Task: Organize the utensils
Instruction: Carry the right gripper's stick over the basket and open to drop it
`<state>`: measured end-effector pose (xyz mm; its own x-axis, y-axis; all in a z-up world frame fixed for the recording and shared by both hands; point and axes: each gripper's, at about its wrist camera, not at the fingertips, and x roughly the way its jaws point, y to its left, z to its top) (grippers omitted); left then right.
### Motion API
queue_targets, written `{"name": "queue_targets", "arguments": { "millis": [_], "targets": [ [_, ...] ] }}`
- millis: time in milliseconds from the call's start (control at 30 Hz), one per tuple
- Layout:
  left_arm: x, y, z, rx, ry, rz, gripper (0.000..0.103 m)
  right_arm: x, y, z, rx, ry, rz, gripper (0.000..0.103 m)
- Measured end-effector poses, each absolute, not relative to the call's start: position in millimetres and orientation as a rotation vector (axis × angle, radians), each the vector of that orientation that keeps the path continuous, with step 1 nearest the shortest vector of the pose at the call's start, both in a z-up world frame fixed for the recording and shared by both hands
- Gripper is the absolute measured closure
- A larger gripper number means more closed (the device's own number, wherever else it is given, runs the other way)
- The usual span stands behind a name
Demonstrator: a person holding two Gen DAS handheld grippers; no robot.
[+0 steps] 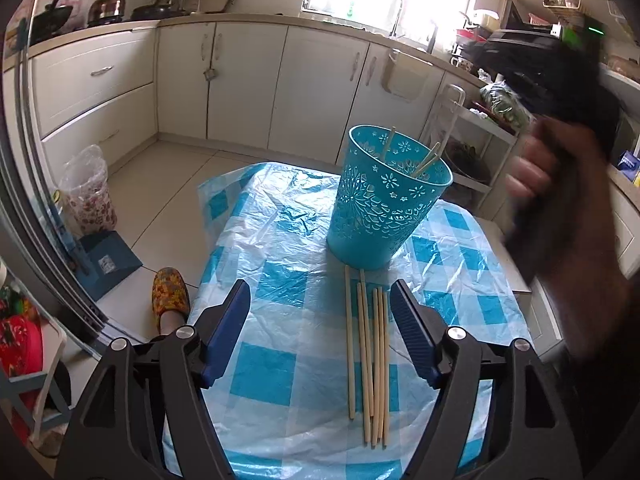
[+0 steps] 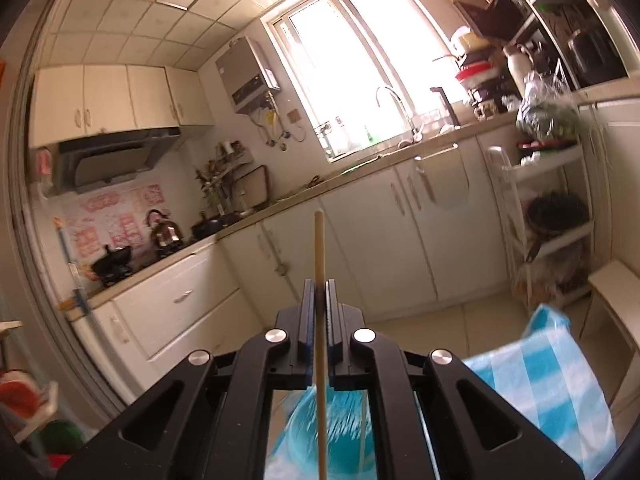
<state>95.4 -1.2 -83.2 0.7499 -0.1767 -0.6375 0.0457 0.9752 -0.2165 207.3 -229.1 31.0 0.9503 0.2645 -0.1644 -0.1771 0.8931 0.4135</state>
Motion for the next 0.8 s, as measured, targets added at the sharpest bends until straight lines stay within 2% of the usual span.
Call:
{"name": "queue_targets", "arguments": {
  "millis": [200,367,600,800],
  "targets": [
    [97,10,-87,-0.232,0.725,-0.125,0.034,241,-213,-3,0.35,0.322,0.165,0.097],
    [99,21,-86,-0.272,0.723,-0.114,0.034,233,-208,-21,0.281,0.39,0.185,0.097],
    [92,21,-77,-0.271,0.701,-0.109,0.031,163,-237,-14,0.283,0.393,0.192,0.093],
    [79,14,-72,-0.259,0.697,-0.123,0.026,95,-245,-73,0.259,0.631,0.185,0.089]
  ]
}}
